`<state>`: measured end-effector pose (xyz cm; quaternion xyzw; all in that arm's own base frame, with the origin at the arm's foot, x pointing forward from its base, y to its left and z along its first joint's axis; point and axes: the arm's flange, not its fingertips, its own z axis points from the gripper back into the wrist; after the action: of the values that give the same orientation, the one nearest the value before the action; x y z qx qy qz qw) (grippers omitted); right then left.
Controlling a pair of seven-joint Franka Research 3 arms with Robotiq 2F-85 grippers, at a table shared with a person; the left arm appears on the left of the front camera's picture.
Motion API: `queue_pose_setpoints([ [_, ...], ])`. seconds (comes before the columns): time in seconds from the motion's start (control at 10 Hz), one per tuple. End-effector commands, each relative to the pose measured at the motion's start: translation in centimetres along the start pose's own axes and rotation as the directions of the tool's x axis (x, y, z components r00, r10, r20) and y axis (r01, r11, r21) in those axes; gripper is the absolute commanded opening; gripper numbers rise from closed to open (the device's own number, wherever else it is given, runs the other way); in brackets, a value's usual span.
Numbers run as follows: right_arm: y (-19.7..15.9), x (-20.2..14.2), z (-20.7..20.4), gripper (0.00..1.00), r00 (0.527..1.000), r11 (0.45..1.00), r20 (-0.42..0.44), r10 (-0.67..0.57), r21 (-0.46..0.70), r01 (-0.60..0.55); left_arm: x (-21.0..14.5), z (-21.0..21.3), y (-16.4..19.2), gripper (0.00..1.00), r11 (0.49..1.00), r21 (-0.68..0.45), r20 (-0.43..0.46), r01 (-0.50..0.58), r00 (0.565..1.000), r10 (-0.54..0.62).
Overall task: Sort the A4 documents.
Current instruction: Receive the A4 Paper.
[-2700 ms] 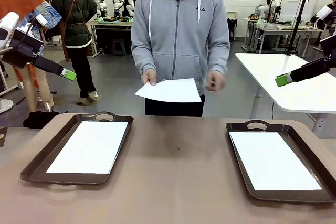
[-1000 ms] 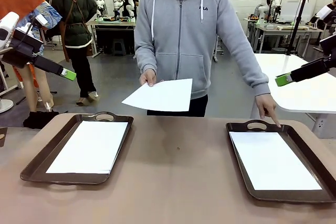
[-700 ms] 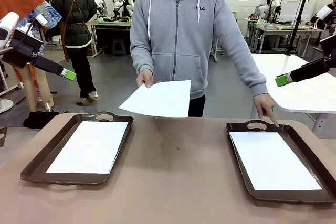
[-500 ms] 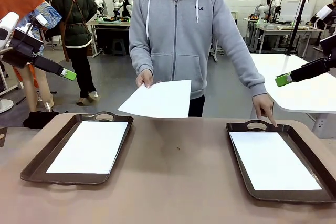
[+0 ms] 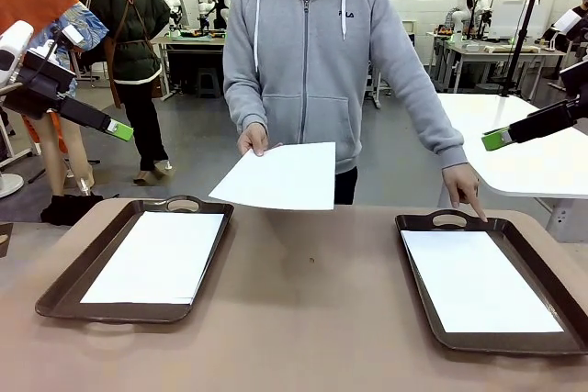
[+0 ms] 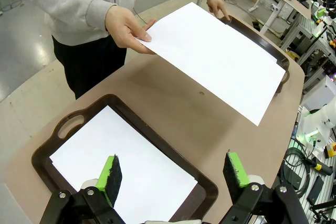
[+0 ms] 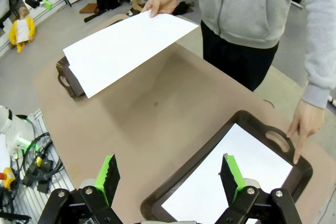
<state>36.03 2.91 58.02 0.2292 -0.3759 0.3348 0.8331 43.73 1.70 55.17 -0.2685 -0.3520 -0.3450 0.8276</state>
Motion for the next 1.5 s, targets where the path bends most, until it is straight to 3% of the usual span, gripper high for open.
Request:
queue_pose_setpoints([
  [0.0, -0.1, 1.0, 0.0, 1.0, 0.998, 0.999, 0.056, -0.042, -0.006, 0.042, 0.0, 0.1, -0.1, 1.0, 1.0, -0.002, 0.004, 0.013, 1.0, -0.013],
  [0.3, -2.0, 2.0, -3.3, 1.0, 0.958, 0.961, 0.127, -0.258, 0.136, 0.241, 0.0, 0.1, -0.1, 1.0, 1.0, -0.002, 0.004, 0.013, 1.0, -0.013],
  [0.5, -4.1, 1.2, -6.7, 1.0, 0.888, 0.89, 0.132, -0.441, 0.197, 0.412, 0.0, 0.1, -0.1, 1.0, 1.0, -0.002, 0.004, 0.013, 1.0, -0.013],
  [0.9, -4.1, -1.9, -14.5, 1.0, 0.706, 0.68, 0.016, -0.708, 0.283, 0.676, 0.0, 0.1, -0.1, 1.0, 1.0, -0.002, 0.004, 0.013, 1.0, -0.013],
  [1.1, -4.2, -2.6, -17.8, 1.0, 0.617, 0.567, -0.062, -0.785, 0.331, 0.755, 0.0, 0.1, -0.1, 1.0, 1.0, -0.002, 0.004, 0.013, 1.0, -0.013],
  [1.4, -3.7, -2.6, -22.0, 1.0, 0.536, 0.445, -0.152, -0.831, 0.396, 0.803, 0.0, 0.1, -0.1, 1.0, 1.0, -0.002, 0.004, 0.013, 1.0, -0.013],
])
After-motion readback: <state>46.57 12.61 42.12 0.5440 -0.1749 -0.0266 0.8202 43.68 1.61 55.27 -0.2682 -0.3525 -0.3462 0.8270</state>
